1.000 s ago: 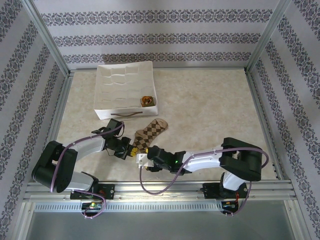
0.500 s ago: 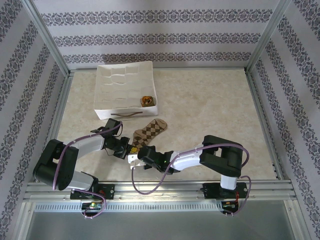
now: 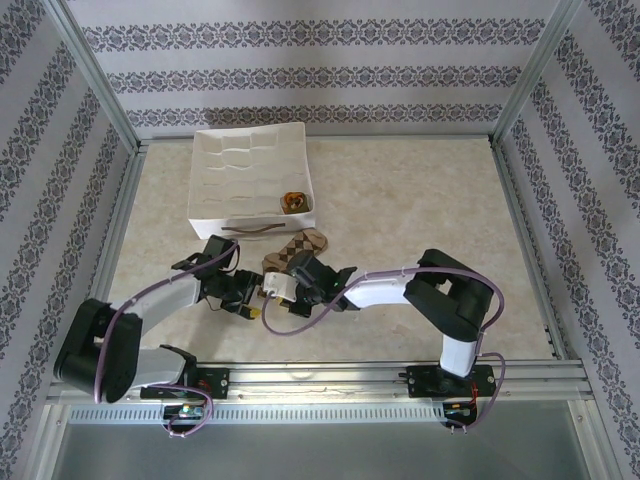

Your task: Roll the socks

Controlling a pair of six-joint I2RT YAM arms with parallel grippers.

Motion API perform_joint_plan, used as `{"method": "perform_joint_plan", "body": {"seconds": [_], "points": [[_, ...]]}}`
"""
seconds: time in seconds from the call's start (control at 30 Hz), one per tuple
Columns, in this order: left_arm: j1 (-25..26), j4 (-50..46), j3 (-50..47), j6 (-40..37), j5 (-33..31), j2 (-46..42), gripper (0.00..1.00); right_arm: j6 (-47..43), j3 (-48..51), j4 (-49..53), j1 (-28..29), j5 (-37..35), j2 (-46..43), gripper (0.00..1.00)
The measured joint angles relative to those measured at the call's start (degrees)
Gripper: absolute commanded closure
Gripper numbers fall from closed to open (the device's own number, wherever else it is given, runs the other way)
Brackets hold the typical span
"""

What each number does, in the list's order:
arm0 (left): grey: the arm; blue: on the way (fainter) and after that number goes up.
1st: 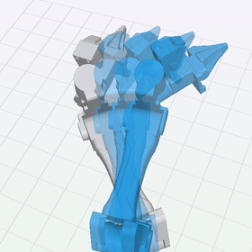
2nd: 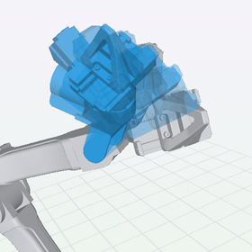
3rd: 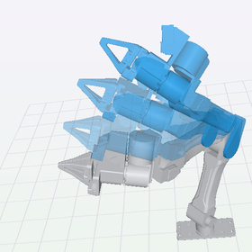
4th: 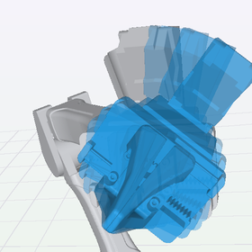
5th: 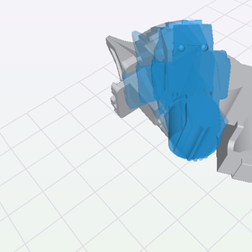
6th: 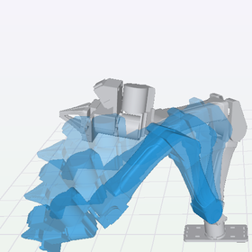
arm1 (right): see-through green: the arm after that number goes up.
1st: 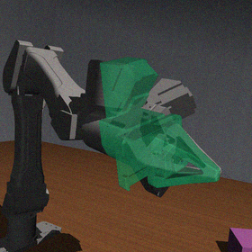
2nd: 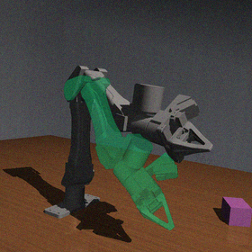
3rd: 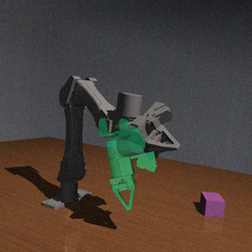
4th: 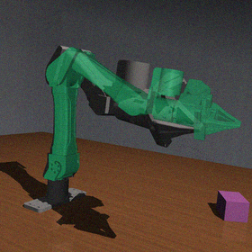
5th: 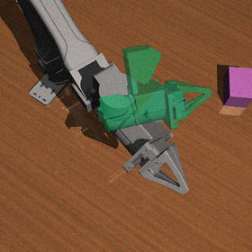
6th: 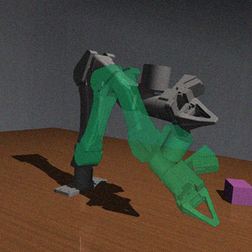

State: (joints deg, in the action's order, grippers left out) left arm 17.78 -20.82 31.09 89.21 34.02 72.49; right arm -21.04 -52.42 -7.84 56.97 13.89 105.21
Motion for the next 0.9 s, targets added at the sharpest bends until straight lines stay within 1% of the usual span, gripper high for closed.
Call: {"method": "perform_joint_plan", "body": {"seconds": [0.1,0.2,0.3,0.37,0.53,0.67,0.9], "points": [[-0.3,0.0,-0.1,0.0,-0.7,-3.0,0.37,2.8,-1.6,1.5,-2.3,6.2,1.4,1.0],[-0.3,0.6,-0.7,-0.1,-1.2,-4.9,0.39,5.4,-3.2,2.4,-4.1,11.5,2.9,1.0],[-0.3,2.0,-1.5,-1.0,-1.0,-5.0,0.42,8.4,-4.8,3.4,-6.3,17.0,4.5,1.0],[-0.3,2.6,-1.9,-1.8,-0.8,-5.0,0.46,10.6,-6.0,4.1,-7.8,20.9,5.9,1.0],[-0.3,5.0,-2.9,-3.6,-0.2,-5.0,0.49,14.9,-8.9,6.6,-11.0,29.0,9.1,1.0],[-0.3,9.0,-3.8,-4.6,0.1,-3.8,0.52,16.9,-10.8,8.8,-12.3,32.8,10.8,1.0],[0.3,13.7,-4.2,-6.6,0.3,1.1,0.59,19.9,-13.4,12.2,-13.4,36.2,12.8,1.0]]}}
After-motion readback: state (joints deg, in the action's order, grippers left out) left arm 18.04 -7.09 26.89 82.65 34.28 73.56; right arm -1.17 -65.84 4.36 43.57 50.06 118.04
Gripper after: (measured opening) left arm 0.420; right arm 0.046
